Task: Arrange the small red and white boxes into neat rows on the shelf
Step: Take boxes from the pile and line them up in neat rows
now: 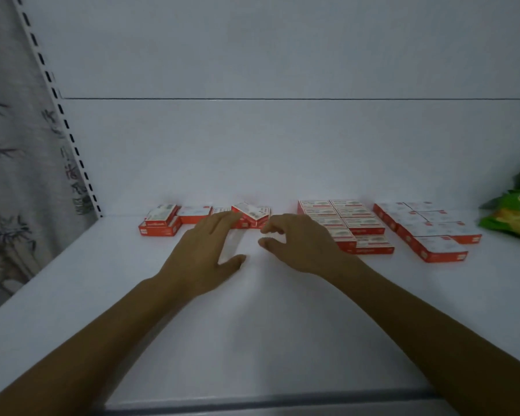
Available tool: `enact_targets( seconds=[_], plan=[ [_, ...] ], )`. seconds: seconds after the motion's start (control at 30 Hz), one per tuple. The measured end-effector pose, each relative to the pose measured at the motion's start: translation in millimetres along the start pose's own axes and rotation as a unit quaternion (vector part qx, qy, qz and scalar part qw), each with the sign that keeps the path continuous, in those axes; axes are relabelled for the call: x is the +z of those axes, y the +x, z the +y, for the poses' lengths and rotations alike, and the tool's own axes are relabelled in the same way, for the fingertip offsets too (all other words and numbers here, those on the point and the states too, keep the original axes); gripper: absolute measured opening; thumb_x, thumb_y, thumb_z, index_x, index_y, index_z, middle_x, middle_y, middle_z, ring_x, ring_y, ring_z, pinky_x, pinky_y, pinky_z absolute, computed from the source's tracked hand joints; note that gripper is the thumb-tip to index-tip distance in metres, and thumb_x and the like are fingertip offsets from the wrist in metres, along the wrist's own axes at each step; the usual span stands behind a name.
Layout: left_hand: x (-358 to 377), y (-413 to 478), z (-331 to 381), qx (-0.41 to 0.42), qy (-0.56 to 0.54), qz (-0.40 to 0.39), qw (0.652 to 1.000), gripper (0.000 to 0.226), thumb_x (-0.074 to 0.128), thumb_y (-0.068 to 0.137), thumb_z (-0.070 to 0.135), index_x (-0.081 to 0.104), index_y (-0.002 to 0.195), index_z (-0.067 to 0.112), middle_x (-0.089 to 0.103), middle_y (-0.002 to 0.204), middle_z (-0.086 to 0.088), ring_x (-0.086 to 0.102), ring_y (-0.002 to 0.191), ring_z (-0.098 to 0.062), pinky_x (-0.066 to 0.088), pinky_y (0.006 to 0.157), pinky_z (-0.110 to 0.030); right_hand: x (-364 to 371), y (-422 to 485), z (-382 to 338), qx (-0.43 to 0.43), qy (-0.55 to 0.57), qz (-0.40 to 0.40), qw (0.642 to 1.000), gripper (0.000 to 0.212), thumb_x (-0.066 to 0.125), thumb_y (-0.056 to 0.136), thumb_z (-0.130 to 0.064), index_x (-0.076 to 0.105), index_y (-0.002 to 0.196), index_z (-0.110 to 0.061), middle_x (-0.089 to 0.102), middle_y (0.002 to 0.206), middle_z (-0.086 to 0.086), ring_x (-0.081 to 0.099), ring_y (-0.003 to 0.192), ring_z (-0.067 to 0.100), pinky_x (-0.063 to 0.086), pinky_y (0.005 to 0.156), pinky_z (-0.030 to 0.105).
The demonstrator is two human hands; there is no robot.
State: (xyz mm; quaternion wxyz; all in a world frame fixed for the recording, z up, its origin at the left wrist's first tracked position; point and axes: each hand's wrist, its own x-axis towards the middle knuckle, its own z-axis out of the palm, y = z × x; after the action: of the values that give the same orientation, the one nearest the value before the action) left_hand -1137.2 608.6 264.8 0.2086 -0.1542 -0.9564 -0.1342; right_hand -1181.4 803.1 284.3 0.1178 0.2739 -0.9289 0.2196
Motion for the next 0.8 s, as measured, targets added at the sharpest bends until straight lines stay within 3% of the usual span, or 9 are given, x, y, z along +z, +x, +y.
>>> enact_targets(
  seconds=[0.1,0.23,0.33,0.4,0.53,0.57,0.67,0.8],
  plan=[
    [-4.8,-12.0,-24.1,0.019,0.015,-0.009,1.000,0.072,0.053,0.080,0.053,0.032,0.141,0.021,0.040,0.144,-0.003,0.038,0.131,-0.023,0.035,0.105,-0.041,18.7,17.1,-17.3,-0.001,0.008,0.010,1.000,0.030,0.057,0.085,-0.042,0.061,0.109,-0.025,0.060,0.114,-0.002,0.052,0.108,0.016,0.043,0.091,0.036],
    [-9.6,-12.9,-46.5,0.043,0.005,-0.015,0.999,0.073,0.050,0.080,0.056,0.034,0.141,0.021,0.042,0.142,-0.002,0.038,0.130,-0.022,0.034,0.105,-0.038,32.5,33.9,-26.3,0.014,0.003,0.036,0.999,0.023,0.058,0.085,-0.038,0.063,0.102,-0.023,0.061,0.102,0.000,0.053,0.099,0.017,0.043,0.083,0.032],
    [-7.4,-8.0,-53.1,0.066,-0.009,-0.008,0.998,0.070,0.058,0.081,0.049,0.036,0.140,0.019,0.044,0.140,-0.003,0.041,0.128,-0.021,0.037,0.104,-0.038,39.6,39.1,-26.6,0.014,-0.011,0.138,0.990,0.022,0.059,0.085,-0.032,0.063,0.102,-0.019,0.063,0.100,0.002,0.055,0.096,0.020,0.044,0.081,0.034],
    [-4.4,-6.5,-53.3,0.071,-0.020,-0.007,0.997,0.065,0.061,0.083,0.043,0.036,0.140,0.022,0.042,0.142,0.000,0.039,0.129,-0.018,0.034,0.105,-0.035,45.2,39.6,-22.8,0.008,-0.047,0.199,0.979,0.033,0.061,0.084,-0.029,0.060,0.114,-0.017,0.062,0.112,0.004,0.054,0.103,0.023,0.045,0.087,0.038],
    [2.6,-3.7,-59.1,0.084,-0.042,-0.010,0.996,0.063,0.055,0.084,0.042,0.033,0.141,0.024,0.040,0.142,0.003,0.034,0.131,-0.015,0.027,0.105,-0.030,57.4,37.5,-8.3,0.051,-0.060,0.091,0.993,0.055,0.057,0.087,-0.034,0.040,0.138,-0.022,0.044,0.141,0.002,0.040,0.127,0.022,0.033,0.104,0.038],
    [3.6,-2.9,-60.4,0.087,-0.046,-0.009,0.995,0.064,0.054,0.083,0.043,0.034,0.140,0.023,0.042,0.141,0.002,0.036,0.130,-0.016,0.029,0.105,-0.033,59.3,37.1,-7.1,0.056,-0.058,0.075,0.994,0.054,0.057,0.087,-0.033,0.040,0.137,-0.023,0.043,0.141,0.000,0.041,0.126,0.021,0.034,0.103,0.038],
    [6.2,-0.7,-62.8,0.081,-0.060,-0.010,0.995,0.066,0.055,0.082,0.043,0.032,0.141,0.021,0.042,0.141,0.000,0.037,0.129,-0.018,0.033,0.105,-0.037,62.4,37.9,-6.5,0.036,-0.086,0.121,0.988,0.044,0.061,0.084,-0.024,0.053,0.127,-0.019,0.055,0.129,0.003,0.053,0.112,0.026,0.043,0.094,0.041],
    [6.4,-2.2,-62.1,0.069,-0.066,0.001,0.995,0.071,0.059,0.083,0.043,0.027,0.143,0.023,0.037,0.144,0.002,0.032,0.132,-0.018,0.026,0.108,-0.036,61.2,36.8,-7.1,-0.001,-0.080,0.177,0.981,0.032,0.052,0.087,-0.026,0.060,0.116,-0.017,0.065,0.111,0.004,0.061,0.094,0.026,0.048,0.084,0.042]
  ],
)
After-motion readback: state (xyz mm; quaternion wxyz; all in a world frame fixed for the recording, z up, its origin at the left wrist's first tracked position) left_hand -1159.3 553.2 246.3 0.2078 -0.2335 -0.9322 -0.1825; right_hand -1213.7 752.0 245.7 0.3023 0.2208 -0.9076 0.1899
